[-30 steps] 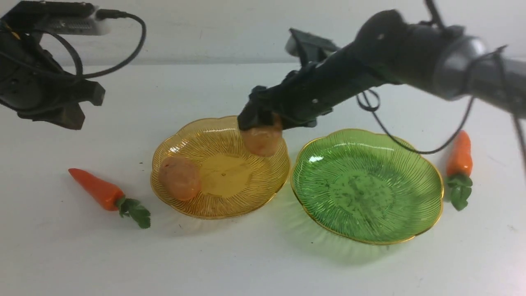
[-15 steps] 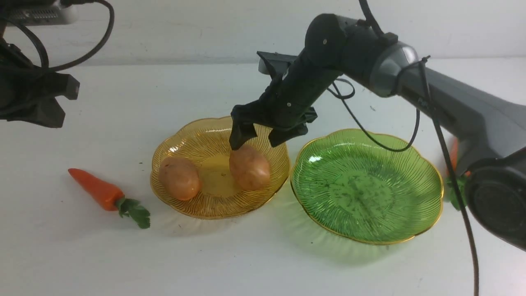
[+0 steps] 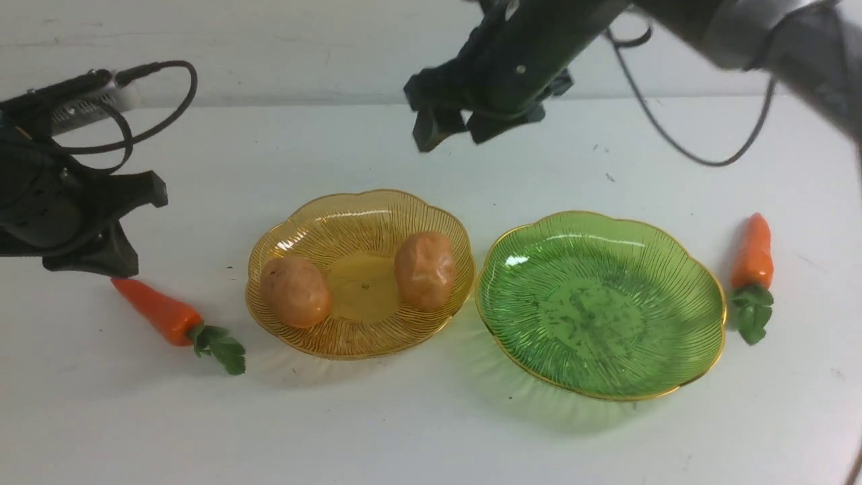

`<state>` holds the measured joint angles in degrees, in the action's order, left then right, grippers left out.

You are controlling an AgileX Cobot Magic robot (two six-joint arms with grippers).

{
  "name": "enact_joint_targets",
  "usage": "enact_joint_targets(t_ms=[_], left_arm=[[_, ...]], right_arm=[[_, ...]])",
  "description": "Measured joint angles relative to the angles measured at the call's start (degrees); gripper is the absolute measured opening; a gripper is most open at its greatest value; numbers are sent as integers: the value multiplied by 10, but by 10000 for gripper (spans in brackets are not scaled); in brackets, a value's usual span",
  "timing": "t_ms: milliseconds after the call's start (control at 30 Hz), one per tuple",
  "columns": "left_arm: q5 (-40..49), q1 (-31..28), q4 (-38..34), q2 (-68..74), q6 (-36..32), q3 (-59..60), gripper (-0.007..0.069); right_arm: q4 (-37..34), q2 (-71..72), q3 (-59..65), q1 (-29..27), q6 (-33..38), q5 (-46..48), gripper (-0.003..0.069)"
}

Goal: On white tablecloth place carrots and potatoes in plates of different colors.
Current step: 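Pick up the carrot from the table and place it on the green plate with the left gripper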

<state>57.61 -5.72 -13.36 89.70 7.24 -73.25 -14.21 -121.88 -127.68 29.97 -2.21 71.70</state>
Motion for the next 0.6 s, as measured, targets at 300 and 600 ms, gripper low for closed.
enact_joint_targets(t_ms=[300, 600], left_arm=[[-83, 0, 11, 110, 5, 0, 190], [-184, 0, 9, 203, -7, 0, 651]], right_arm=[[208, 270, 276, 0, -3, 4, 192], [266, 422, 435, 0, -48, 6, 169]])
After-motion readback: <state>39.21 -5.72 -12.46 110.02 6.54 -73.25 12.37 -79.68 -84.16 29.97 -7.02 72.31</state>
